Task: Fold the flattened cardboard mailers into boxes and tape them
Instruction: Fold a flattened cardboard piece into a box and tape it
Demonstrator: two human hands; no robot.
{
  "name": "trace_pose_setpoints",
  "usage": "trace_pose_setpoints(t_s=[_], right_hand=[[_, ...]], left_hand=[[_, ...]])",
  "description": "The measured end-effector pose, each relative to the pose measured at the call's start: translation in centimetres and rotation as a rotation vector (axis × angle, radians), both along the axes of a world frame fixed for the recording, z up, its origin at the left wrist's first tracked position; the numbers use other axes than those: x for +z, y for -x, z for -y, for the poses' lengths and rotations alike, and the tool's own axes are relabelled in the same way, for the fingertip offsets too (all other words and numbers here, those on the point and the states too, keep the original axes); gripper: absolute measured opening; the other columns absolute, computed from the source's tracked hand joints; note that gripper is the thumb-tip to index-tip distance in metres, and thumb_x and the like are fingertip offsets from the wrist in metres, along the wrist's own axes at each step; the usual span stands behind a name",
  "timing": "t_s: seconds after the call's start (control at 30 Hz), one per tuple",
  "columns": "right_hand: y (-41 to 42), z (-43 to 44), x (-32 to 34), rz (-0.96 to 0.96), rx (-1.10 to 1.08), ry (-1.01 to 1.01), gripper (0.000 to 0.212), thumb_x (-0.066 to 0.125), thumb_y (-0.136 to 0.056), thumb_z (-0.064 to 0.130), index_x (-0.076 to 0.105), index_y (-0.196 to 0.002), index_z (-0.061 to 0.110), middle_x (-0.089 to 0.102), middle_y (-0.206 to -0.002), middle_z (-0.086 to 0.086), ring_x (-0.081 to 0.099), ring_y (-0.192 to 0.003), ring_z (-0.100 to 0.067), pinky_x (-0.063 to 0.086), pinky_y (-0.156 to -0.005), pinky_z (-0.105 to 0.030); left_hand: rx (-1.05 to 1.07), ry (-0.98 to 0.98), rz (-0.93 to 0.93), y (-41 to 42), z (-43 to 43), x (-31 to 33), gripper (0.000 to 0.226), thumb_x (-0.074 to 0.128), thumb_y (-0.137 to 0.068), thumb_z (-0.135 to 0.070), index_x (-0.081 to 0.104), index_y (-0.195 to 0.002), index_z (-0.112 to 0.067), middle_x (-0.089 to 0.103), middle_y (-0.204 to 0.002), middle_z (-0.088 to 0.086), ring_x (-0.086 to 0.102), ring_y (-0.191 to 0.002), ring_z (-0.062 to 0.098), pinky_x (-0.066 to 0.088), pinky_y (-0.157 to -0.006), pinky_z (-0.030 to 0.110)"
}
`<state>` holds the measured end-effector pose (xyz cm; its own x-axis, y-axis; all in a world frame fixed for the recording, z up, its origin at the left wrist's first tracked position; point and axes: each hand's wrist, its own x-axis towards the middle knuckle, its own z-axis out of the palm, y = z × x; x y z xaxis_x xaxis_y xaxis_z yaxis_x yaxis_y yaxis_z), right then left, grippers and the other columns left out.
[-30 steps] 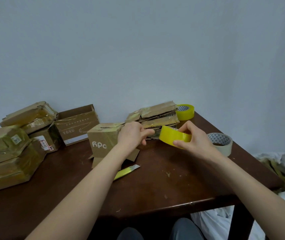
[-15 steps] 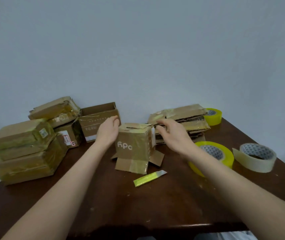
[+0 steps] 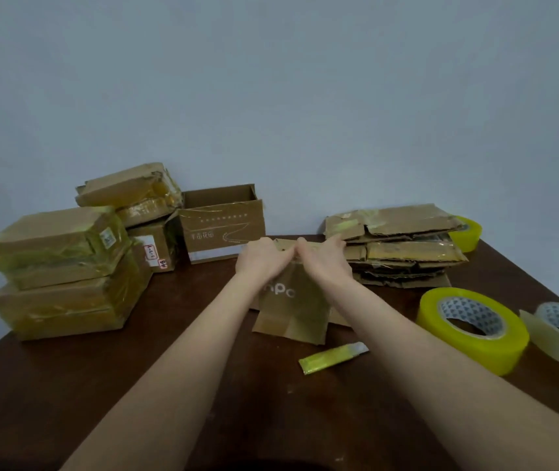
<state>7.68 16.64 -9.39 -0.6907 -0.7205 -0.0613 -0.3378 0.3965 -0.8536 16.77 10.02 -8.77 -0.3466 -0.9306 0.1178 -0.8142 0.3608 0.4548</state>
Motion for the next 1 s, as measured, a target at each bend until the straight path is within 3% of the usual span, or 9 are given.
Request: trace_pose_setpoints(t_s=[0.17,0.3,0.37,0.43,0.6,0.7,0.83,0.9,1.0], right_hand=[[1.3,0.4,-1.4,0.240,-0.027,0.002,0.065,0.061,-0.083,0.044,0.042,-0.132,0.005,0.058,-0.120,-0.015,0.058,-0.104,-0.032,0.051,-0.090,-0.045],[1.8,-0.9,-0.9,0.390,0.014,0.096,0.029,0.056,-0.093,0.019,0.051,-0.118,0.005,0.057,-0.107,-0.013,0.055,-0.101,-0.027,0.049,-0.085,-0.039],[2.1,-1.9,-0.4,0.466,0.034,0.122,0.022,0.056,-0.092,0.013,0.054,-0.112,0.005,0.057,-0.106,-0.013,0.055,-0.103,-0.027,0.049,-0.092,-0.040],[1.6,-2.5,0.5,0.490,0.067,0.201,0.024,0.058,-0.087,0.006,0.055,-0.110,0.008,0.057,-0.103,-0.010,0.055,-0.099,-0.026,0.050,-0.085,-0.036],[-2.2,-2.1,3.6,0.333,0.255,0.482,0.050,0.057,-0.078,-0.014,0.054,-0.118,0.016,0.055,-0.104,0.002,0.059,-0.091,-0.016,0.054,-0.070,-0.029],[-4.9,-0.9,4.0,0.228,0.352,0.518,0.033,0.061,-0.085,-0.005,0.062,-0.108,0.018,0.056,-0.118,0.003,0.058,-0.096,-0.013,0.049,-0.061,-0.016],[-7.2,2.1,0.8,0.051,0.394,0.492,0.013,0.064,-0.088,0.007,0.069,-0.095,0.018,0.058,-0.132,0.004,0.057,-0.112,-0.015,0.050,-0.080,-0.016],[-7.9,3.8,-2.1,-0.154,0.399,0.342,0.017,0.060,-0.092,0.012,0.070,-0.106,0.015,0.054,-0.137,0.006,0.052,-0.120,-0.016,0.047,-0.095,-0.027],[-8.9,5.8,-6.1,-0.314,0.426,0.141,0.024,0.055,-0.094,0.015,0.068,-0.114,0.015,0.052,-0.138,0.009,0.048,-0.123,-0.019,0.044,-0.099,-0.033]], left_hand=[[-0.015,-0.128,-0.026,-0.3,0.9,-0.1,0.055,0.053,-0.082,-0.064,0.054,-0.092,-0.010,0.060,-0.096,0.007,0.060,-0.096,0.028,0.048,-0.076,0.032],[0.056,-0.111,-0.060,-0.9,0.6,-0.5,0.045,0.039,-0.095,-0.041,0.059,-0.110,-0.003,0.064,-0.111,0.014,0.060,-0.100,0.031,0.046,-0.078,0.035],[0.096,-0.074,-0.084,-1.7,-0.1,-0.9,0.047,0.030,-0.100,-0.039,0.061,-0.113,-0.005,0.064,-0.112,0.014,0.060,-0.099,0.031,0.044,-0.076,0.035],[0.120,-0.019,-0.162,-3.2,-0.7,-1.0,0.047,0.026,-0.101,-0.035,0.063,-0.108,-0.007,0.065,-0.106,0.012,0.059,-0.093,0.029,0.044,-0.075,0.034],[0.187,0.093,-0.759,-8.2,-1.8,2.5,0.036,0.036,-0.099,-0.042,0.060,-0.098,-0.015,0.063,-0.097,0.001,0.054,-0.084,0.015,0.042,-0.073,0.033],[0.199,0.100,-1.001,-10.9,-1.3,3.2,0.035,0.059,-0.090,-0.045,0.056,-0.111,-0.018,0.062,-0.105,-0.005,0.059,-0.097,0.011,0.051,-0.086,0.032],[0.219,0.161,-0.936,-13.7,0.3,-0.4,0.039,0.066,-0.087,-0.010,0.055,-0.124,-0.017,0.063,-0.117,-0.002,0.060,-0.106,0.010,0.053,-0.093,0.034],[0.270,0.180,-0.822,-14.3,1.3,-2.7,0.041,0.064,-0.087,-0.006,0.054,-0.125,-0.021,0.061,-0.121,-0.003,0.058,-0.110,0.011,0.052,-0.093,0.032],[0.335,0.106,-0.641,-14.6,2.9,-5.6,0.045,0.062,-0.089,-0.008,0.051,-0.129,-0.024,0.060,-0.125,-0.004,0.061,-0.099,0.011,0.053,-0.084,0.031]])
